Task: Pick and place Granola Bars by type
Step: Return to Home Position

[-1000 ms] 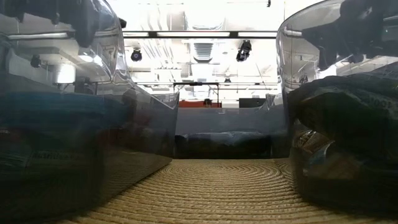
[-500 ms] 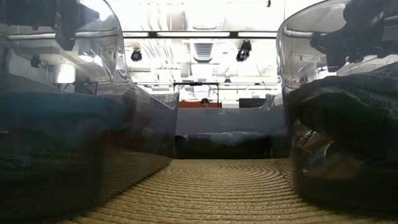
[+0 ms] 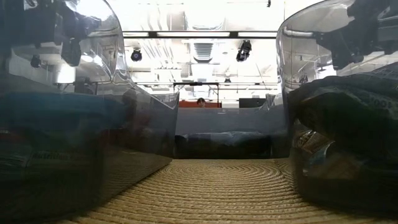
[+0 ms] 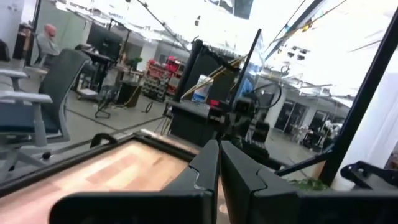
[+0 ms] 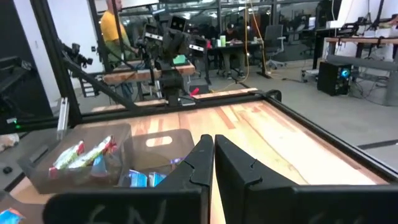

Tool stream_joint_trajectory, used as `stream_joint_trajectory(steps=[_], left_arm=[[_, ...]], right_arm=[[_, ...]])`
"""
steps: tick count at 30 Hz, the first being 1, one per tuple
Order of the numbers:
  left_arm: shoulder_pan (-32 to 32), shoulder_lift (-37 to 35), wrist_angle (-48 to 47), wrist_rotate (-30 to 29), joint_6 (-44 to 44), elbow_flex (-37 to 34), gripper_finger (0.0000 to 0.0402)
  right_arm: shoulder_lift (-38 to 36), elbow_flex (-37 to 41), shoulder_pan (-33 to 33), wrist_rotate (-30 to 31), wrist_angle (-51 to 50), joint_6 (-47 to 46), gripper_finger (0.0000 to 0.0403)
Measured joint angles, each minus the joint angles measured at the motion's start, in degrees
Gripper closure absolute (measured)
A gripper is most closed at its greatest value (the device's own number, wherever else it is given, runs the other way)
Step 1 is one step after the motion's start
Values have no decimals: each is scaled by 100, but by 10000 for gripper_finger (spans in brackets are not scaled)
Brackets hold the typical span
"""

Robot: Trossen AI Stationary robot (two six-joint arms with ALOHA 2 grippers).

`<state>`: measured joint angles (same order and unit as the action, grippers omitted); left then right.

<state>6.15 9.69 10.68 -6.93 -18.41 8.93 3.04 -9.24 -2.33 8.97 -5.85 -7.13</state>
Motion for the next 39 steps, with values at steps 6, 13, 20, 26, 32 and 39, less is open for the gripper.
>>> stream_joint_trajectory(steps=[6, 13, 20, 26, 32, 39], left_arm=[[-26, 3, 0, 54, -20, -94, 402], [-48, 31, -34, 106, -13, -294, 402], [-48, 36, -58, 110, 144, -563, 402], [-48, 38, -62, 111, 37, -707, 402], [-48, 45, -227, 113, 20, -737, 402], [-48, 49, -824, 113, 79, -737, 402]], right_arm=[[8, 73, 0, 2, 13, -48, 394], [8, 236, 0, 4, 46, -240, 394], [8, 274, -2, 5, 51, -554, 394], [8, 274, -1, 5, 20, -604, 394], [10, 274, -2, 6, 19, -942, 394], [12, 417, -2, 18, -131, -227, 394]])
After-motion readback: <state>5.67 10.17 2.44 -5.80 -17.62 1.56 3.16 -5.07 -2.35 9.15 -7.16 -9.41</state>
